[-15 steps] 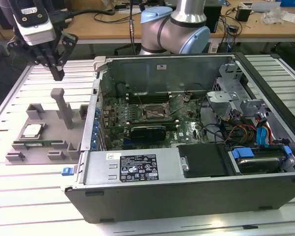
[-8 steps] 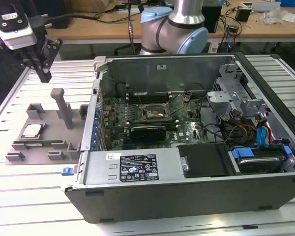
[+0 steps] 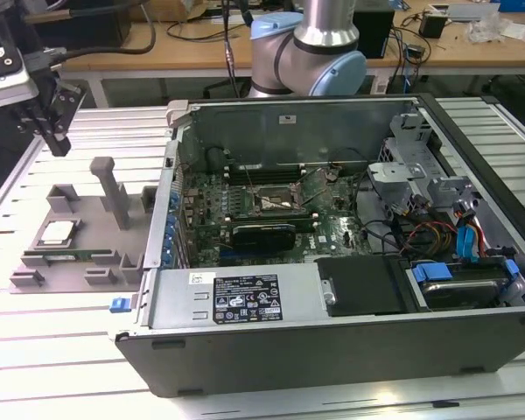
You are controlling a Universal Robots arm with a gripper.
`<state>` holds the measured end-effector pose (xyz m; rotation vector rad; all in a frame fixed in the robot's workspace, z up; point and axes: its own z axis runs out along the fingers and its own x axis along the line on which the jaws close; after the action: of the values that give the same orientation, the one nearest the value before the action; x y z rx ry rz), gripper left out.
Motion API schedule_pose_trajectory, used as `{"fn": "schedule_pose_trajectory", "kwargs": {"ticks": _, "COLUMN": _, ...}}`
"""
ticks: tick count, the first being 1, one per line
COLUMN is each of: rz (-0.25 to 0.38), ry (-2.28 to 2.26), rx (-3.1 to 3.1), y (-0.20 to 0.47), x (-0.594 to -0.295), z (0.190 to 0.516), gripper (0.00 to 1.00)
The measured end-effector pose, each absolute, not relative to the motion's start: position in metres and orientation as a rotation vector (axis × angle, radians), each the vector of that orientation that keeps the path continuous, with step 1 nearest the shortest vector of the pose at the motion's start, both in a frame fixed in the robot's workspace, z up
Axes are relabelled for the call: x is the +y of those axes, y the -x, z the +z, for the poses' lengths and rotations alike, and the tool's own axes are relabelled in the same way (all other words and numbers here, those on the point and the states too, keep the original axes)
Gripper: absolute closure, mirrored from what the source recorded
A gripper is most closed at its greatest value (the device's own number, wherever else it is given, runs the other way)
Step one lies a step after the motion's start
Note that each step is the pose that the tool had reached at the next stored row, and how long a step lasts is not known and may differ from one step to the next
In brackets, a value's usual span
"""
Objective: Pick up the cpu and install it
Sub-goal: 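Reach for the cpu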
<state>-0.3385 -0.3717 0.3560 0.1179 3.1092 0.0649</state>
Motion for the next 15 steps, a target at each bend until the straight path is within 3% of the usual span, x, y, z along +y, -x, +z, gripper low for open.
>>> {"fn": "schedule_pose_trajectory", "kwargs": {"ticks": 15, "rz": 0.064, "ry": -0.118, "rx": 3.109, "y": 0.36, "x": -0.36, "z": 0.32, "gripper": 0.89}}
